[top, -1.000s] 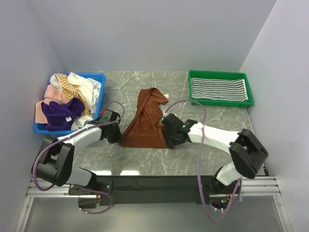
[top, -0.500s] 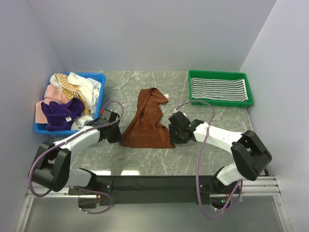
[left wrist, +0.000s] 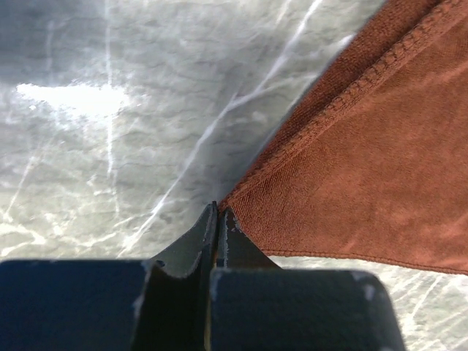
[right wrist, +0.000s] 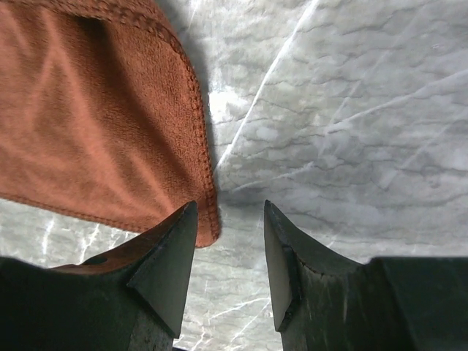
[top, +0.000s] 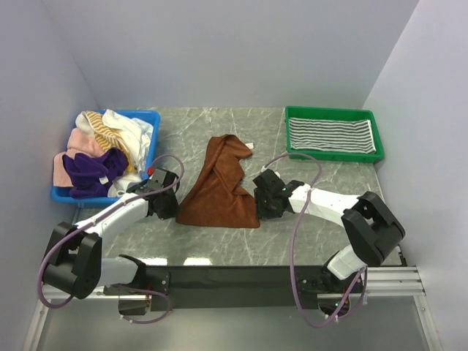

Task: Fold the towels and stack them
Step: Flatten out the crumpled towel

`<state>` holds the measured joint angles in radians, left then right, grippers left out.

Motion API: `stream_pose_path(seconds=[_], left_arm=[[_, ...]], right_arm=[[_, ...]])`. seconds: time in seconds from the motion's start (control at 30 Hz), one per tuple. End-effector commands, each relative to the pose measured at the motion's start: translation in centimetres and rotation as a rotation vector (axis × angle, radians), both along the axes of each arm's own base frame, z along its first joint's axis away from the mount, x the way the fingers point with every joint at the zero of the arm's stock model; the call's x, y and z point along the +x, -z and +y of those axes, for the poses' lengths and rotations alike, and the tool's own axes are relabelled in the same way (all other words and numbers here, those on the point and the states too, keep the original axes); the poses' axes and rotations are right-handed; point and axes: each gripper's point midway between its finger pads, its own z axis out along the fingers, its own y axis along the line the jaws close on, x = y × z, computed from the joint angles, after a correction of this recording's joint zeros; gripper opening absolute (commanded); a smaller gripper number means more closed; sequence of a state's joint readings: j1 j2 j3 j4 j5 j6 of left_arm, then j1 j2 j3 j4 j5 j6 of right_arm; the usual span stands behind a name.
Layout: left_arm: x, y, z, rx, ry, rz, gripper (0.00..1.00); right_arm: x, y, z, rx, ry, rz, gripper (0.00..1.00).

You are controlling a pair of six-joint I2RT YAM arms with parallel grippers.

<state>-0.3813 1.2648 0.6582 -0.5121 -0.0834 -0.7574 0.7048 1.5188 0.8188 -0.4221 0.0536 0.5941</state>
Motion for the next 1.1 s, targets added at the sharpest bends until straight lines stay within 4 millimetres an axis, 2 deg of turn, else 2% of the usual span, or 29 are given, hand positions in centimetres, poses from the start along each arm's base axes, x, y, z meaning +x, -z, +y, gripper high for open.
stream_pose_path(seconds=[0.0, 0.23, 0.4, 0.47, 0.9, 0.97, 1.0, 1.07], left_arm=[[-0.2, -0.7, 0.8, 0.036, -0.024, -0.006, 0.0], [0.0, -0.6, 0.6, 0.023, -0.021, -0.011, 0.0], [-0.1, -0.5, 0.4, 0.018, -0.02, -0.01, 0.01], [-0.1, -0.6, 0.5, 0.015, -0.02, -0.016, 0.01], [-0.3, -0.5, 0.7, 0.022, -0.032, -0.012, 0.01], [-0.4, -0.3, 0.7, 0.021, -0.034, -0.007, 0.01], [-0.3, -0.2, 0.7, 0.022, -0.033, -0.007, 0.01], [-0.5, 0.1, 0.6, 0.02, -0.032, 0.002, 0.0]], right_arm=[[0.4, -0.6, 1.3, 0.01, -0.016, -0.012, 0.49], [-0.3, -0.1, 2.4, -0.014, -0.05, 0.007, 0.49], [-0.3, -0.8, 3.4, -0.032, -0.072, -0.013, 0.49], [-0.2, -0.7, 3.3, -0.062, -0.068, -0.014, 0.49], [-2.5, 2.4, 1.0, -0.186, -0.058, 0.093, 0.48], [-2.8, 2.8, 0.8, -0.192, -0.057, 0.106, 0.44], [-2.8, 2.8, 0.9, -0.19, -0.061, 0.109, 0.37], [-3.1, 3.0, 0.9, -0.186, -0.071, 0.113, 0.31]])
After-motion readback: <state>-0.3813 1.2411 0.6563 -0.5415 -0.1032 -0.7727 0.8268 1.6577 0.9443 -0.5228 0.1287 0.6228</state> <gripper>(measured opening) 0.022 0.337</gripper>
